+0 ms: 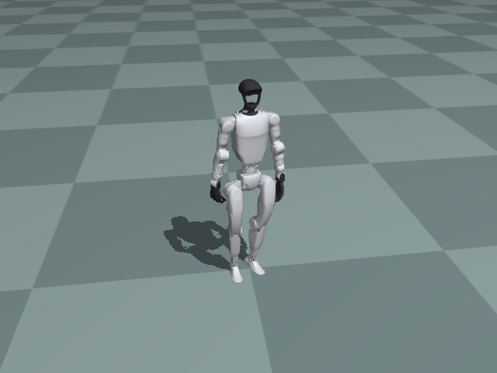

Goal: In place motions

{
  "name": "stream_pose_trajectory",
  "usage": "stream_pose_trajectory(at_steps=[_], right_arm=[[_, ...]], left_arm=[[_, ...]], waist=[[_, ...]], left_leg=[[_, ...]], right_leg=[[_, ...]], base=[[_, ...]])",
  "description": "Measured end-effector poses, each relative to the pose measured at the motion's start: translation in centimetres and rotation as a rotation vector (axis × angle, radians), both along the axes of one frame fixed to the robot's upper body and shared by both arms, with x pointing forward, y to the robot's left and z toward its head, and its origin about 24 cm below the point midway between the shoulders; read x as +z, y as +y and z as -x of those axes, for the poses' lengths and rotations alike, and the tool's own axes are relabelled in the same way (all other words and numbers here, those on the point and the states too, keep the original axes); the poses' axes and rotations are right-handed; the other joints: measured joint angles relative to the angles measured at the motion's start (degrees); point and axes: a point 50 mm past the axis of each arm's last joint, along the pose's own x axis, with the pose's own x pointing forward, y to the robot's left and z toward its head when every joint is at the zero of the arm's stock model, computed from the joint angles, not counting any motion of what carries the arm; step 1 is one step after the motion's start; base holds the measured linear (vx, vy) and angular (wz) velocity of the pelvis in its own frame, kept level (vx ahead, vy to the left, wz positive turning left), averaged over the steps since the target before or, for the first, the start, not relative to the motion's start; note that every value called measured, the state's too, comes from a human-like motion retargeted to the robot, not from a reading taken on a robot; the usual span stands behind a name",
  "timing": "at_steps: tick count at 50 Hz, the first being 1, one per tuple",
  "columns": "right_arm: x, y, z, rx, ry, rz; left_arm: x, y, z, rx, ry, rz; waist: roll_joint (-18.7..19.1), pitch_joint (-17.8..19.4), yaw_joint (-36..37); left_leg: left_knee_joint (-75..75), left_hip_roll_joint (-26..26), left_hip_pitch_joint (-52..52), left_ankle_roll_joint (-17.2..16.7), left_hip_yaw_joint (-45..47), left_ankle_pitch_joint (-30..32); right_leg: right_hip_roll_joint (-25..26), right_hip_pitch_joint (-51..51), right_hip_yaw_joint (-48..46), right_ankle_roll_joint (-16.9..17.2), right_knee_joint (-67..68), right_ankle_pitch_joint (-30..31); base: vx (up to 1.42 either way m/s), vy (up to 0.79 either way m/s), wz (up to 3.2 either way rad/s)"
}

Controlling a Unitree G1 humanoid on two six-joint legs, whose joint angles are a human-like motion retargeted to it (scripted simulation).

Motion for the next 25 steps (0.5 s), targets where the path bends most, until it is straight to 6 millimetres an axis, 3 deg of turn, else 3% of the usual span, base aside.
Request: stream_pose_trajectory(at_steps=[7,12,18,25], right_arm=[[0.0,0.0,-0.7,-0.006,-0.002,0.011],[-0.3,0.7,-2.8,0.007,-0.053,-0.015],[-0.5,2.5,-7.0,0.027,-0.162,-0.091],[0.2,5.6,-13.6,-0.022,-0.333,-0.219]], left_arm=[[0.0,-0.1,-1.3,-0.016,-0.047,-0.002],[0.0,-0.4,-0.7,-0.013,-0.035,0.006],[-0.1,-0.6,2.1,0.015,0.038,0.015],[0.1,-0.6,6.9,0.082,0.143,0.027]], waist=[[0.2,0.0,0.2],[0.2,0.1,0.9],[0.3,0.1,1.4],[0.7,0.1,1.1]], left_leg=[[0.0,-0.1,-0.2,-0.1,-0.6,0.2],[-0.1,-0.3,-0.4,-0.1,-0.9,0.3],[-0.1,-0.4,-0.4,-0.1,-1.3,0.4],[-0.1,-0.3,-0.5,-0.1,-1.5,0.4]], right_leg=[[-0.1,0.0,-0.5,-0.1,0.0,-0.3],[-0.3,-0.2,-0.7,-0.2,0.0,-0.3],[-0.4,-0.2,-0.8,-0.2,0.1,-0.4],[-0.3,-0.4,-0.7,-0.2,0.2,-0.4]], base=[[0.0,0.0,0.0],[0.0,0.0,0.0],[0.0,0.0,0.0],[0.0,0.0,0.0]])
